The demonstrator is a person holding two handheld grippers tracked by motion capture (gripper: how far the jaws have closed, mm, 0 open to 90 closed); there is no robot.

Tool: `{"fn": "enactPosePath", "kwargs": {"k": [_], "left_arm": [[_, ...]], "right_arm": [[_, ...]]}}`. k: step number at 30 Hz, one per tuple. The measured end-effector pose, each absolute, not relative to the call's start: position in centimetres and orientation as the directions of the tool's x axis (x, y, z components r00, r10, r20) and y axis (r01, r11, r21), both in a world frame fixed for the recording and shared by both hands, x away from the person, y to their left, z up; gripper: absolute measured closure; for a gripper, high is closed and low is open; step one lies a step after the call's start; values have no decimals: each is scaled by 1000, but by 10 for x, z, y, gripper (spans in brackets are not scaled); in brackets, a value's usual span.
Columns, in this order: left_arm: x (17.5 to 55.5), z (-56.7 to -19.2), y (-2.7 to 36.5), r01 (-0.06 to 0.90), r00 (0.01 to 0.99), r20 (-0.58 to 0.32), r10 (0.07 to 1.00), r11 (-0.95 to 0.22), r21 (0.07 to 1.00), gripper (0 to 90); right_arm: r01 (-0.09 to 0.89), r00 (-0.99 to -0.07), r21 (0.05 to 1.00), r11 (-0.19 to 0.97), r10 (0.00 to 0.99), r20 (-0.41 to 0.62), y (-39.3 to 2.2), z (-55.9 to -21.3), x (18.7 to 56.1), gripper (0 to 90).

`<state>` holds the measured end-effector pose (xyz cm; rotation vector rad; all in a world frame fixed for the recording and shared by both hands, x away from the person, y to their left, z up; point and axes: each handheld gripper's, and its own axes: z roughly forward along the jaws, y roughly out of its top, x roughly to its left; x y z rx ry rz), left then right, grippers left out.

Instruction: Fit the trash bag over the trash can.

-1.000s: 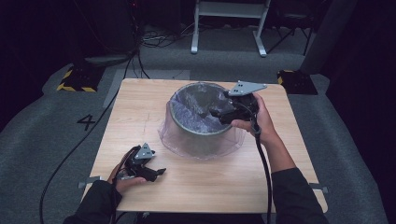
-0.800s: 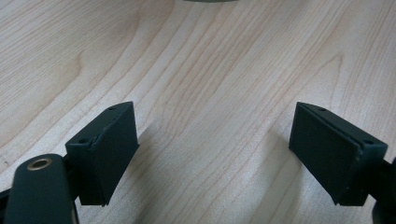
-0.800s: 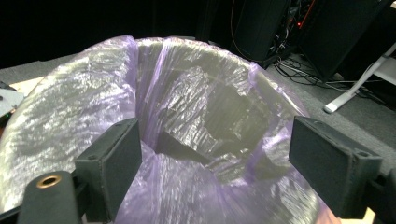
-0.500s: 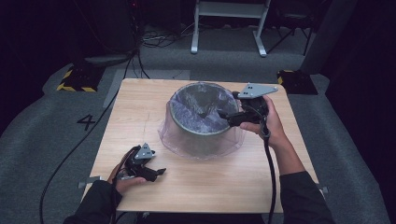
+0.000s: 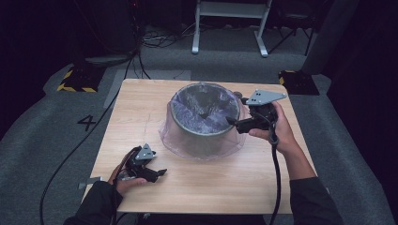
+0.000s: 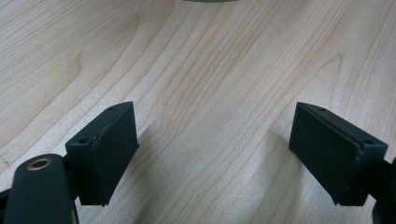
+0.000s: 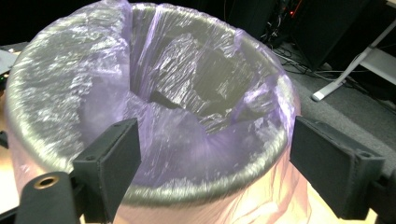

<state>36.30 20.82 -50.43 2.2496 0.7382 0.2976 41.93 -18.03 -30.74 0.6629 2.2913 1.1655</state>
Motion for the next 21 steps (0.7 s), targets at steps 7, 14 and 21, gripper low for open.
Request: {"fn": "enactPosePath", "kwargs": {"k": [7, 14, 21], "left_arm": [[363, -504, 208, 419, 808, -9, 590, -562, 713, 149], [363, -504, 208, 419, 808, -9, 590, -562, 713, 149], [363, -504, 208, 419, 808, -9, 589, -562, 713, 149]], "right_arm": [[203, -764, 825, 527, 613, -203, -186, -309, 413, 164], [196, -773, 815, 546, 597, -214, -190, -315, 405, 164], [201, -771, 799, 567, 594, -228, -195, -323, 399, 164]]}}
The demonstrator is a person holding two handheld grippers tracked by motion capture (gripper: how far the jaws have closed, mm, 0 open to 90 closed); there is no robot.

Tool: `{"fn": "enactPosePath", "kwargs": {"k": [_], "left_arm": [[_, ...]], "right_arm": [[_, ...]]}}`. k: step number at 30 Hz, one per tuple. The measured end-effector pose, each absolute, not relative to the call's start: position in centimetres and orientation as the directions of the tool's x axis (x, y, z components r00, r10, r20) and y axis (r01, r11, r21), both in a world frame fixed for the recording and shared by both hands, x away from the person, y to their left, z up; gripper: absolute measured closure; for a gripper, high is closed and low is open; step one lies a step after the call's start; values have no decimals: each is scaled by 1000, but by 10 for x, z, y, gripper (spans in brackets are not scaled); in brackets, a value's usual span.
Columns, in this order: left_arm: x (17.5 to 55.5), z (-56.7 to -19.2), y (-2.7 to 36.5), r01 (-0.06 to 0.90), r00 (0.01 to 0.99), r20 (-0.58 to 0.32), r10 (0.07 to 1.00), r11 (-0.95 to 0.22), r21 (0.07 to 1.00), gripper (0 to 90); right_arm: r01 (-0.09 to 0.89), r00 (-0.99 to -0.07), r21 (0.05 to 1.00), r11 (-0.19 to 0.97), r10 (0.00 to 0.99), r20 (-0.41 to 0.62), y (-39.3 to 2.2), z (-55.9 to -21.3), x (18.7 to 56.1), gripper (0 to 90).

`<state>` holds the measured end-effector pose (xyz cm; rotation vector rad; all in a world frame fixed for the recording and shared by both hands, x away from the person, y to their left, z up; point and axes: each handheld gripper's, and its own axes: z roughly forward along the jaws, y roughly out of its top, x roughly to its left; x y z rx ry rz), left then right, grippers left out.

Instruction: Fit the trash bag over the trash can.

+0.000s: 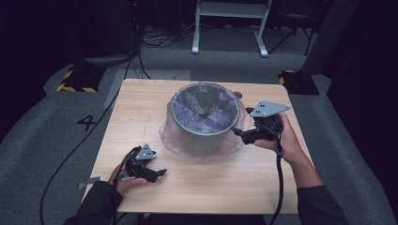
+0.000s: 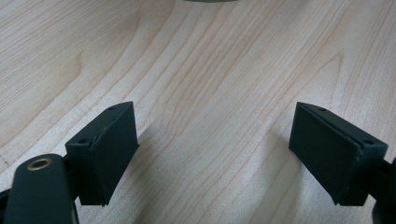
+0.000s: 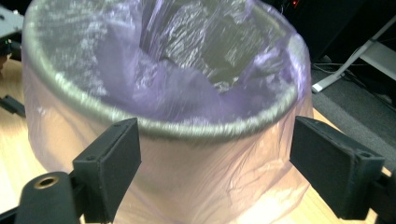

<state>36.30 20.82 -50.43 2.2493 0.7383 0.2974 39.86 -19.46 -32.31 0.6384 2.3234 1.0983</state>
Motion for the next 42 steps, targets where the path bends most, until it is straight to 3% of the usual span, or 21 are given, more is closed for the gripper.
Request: {"fn": "enactPosePath", "kwargs": {"k": [42], "left_arm": [[363, -504, 208, 421, 808, -11, 590, -563, 711, 148]], "right_arm": [[312, -788, 658, 685, 574, -224, -214, -385, 389, 166]]}}
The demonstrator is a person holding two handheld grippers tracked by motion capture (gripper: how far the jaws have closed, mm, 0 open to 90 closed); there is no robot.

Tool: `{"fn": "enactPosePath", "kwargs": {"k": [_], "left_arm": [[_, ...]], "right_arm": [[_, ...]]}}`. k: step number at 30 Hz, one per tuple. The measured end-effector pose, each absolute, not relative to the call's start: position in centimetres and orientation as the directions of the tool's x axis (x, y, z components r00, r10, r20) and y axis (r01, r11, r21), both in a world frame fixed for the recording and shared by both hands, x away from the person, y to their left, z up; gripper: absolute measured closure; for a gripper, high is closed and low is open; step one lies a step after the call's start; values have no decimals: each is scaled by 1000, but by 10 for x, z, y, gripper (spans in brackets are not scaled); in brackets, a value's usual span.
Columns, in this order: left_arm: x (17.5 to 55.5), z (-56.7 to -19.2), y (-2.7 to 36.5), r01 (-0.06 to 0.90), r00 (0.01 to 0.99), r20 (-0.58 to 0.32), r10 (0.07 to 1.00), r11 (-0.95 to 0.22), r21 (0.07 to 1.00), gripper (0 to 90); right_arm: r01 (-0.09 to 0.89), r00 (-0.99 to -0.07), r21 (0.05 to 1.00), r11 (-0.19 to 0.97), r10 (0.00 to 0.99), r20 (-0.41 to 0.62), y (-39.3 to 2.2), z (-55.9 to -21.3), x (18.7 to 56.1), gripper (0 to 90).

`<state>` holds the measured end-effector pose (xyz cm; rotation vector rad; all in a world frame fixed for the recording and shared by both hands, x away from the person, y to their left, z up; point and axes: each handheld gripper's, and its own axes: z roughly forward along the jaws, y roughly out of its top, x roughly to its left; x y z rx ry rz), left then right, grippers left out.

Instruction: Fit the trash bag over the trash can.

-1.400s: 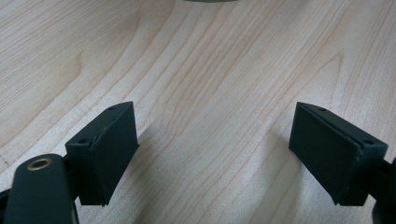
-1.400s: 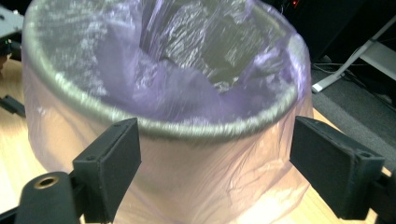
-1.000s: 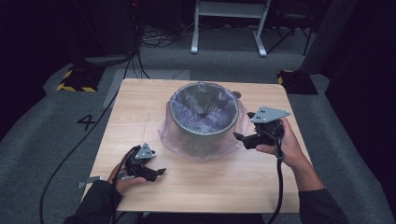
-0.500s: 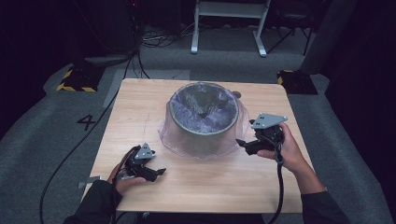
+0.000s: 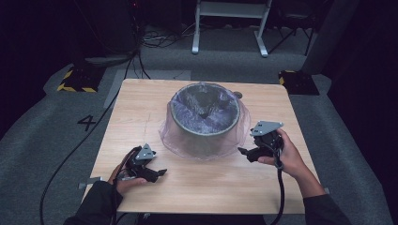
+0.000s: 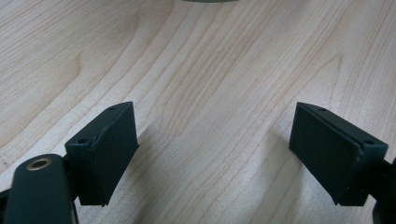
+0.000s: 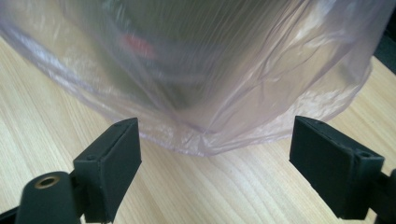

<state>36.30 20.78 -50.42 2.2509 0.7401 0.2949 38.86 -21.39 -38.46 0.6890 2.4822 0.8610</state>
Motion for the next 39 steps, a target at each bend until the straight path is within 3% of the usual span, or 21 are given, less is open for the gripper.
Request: {"fn": "enactPosePath", "kwargs": {"k": [39], "left_arm": [[363, -504, 208, 421, 808, -11, 590, -563, 711, 148]], "right_arm": [[376, -766, 611, 697, 605, -219, -239, -424, 377, 173]]}}
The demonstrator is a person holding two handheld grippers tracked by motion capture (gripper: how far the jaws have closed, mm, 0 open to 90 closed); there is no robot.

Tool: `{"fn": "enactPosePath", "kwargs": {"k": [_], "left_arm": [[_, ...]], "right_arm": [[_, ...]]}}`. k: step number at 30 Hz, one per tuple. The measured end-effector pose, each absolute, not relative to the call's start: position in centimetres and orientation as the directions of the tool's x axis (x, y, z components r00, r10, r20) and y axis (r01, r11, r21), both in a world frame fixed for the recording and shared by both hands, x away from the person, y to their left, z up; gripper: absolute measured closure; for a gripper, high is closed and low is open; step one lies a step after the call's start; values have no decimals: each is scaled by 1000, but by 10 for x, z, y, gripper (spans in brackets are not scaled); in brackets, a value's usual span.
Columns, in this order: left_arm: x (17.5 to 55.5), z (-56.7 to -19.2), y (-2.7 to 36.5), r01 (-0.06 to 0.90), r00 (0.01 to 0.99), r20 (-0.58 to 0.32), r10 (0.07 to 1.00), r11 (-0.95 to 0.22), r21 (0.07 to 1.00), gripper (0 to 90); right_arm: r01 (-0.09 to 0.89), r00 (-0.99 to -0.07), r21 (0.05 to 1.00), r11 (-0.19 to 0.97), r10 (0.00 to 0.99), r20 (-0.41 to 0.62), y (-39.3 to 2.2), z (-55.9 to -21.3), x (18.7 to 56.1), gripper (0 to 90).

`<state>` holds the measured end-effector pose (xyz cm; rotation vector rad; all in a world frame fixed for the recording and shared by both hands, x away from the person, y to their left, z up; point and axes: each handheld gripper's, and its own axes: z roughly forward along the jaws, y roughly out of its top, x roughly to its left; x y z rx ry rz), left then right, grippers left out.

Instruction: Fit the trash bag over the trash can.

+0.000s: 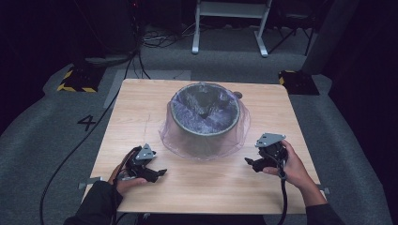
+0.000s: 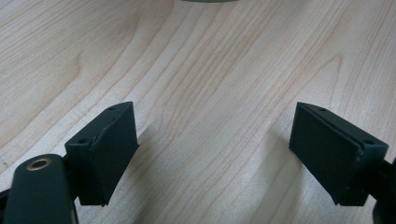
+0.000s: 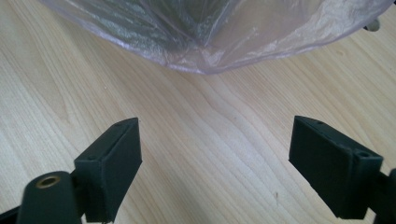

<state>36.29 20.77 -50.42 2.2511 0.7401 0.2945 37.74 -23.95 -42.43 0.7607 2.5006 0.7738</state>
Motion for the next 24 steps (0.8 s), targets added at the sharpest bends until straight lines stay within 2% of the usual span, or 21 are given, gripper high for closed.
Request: {"fn": "enactPosePath", "kwargs": {"k": [24], "left_arm": [[363, -504, 208, 421, 808, -11, 590, -563, 711, 148]], "right_arm": [[426, -726, 593, 683, 650, -227, -263, -451, 369, 178]]}}
